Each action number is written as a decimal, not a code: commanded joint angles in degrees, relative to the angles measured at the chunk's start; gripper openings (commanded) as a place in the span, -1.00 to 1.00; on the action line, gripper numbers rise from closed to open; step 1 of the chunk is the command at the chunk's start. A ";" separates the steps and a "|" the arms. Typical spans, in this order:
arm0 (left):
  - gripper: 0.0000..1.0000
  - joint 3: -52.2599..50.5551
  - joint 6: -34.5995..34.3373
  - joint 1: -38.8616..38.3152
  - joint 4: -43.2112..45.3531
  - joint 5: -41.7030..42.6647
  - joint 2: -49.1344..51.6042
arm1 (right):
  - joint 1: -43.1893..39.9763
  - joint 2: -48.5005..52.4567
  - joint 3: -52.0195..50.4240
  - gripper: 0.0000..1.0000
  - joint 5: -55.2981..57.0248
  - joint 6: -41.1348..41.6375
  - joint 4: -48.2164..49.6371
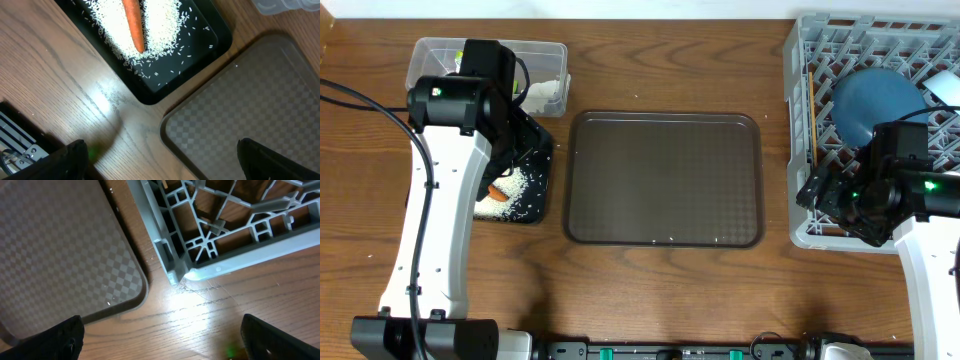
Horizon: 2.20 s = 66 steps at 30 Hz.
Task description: Sort waste into correct bins and load items into the dishwasher rack
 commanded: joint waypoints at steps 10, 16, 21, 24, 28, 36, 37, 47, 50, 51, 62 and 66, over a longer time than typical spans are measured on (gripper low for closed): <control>0.96 -0.11 -0.33 0.02 -0.39 0.20 -7.61 | -0.61 -0.46 0.37 0.98 0.37 -0.79 -0.07; 0.96 -0.11 -0.33 0.02 -0.42 0.17 -16.55 | -0.61 -0.46 0.37 0.98 0.37 -0.79 -0.07; 0.96 -0.11 -0.33 0.02 -0.42 0.17 -22.80 | -0.61 -0.46 0.37 0.98 0.37 -0.79 -0.07; 0.96 -0.11 -0.33 0.02 -0.44 0.17 -25.70 | -0.61 -0.46 0.37 0.98 0.37 -0.79 -0.07; 0.96 -0.11 -0.33 0.02 -0.42 0.17 -28.79 | -0.61 -0.46 0.37 0.99 0.37 -0.79 -0.07; 0.96 -3.17 -0.33 0.02 -0.42 0.20 -36.70 | -0.61 -0.46 0.37 0.99 0.37 -0.79 -0.07; 0.95 -3.78 -0.33 0.02 -0.44 0.20 -37.70 | -0.61 -0.46 0.37 0.98 0.37 -0.79 -0.07; 0.96 -10.38 -0.33 0.02 -2.82 0.17 -47.50 | -0.61 -0.46 0.37 0.98 0.37 -0.79 -0.07; 0.96 -10.38 -0.33 0.02 -3.69 0.17 -47.47 | -0.61 -0.46 0.37 0.99 0.37 -0.79 -0.07; 0.95 -10.38 -0.31 0.02 -3.74 0.17 -47.47 | -0.61 -0.46 0.37 0.98 0.37 -0.79 -0.07; 0.96 -10.54 1.01 0.02 -7.04 -2.21 -50.21 | -0.61 -0.46 0.37 0.98 0.37 -0.79 -0.07; 0.96 -14.71 7.74 0.02 0.31 -2.43 -53.20 | -0.61 -0.46 0.37 0.99 0.37 -0.79 -0.07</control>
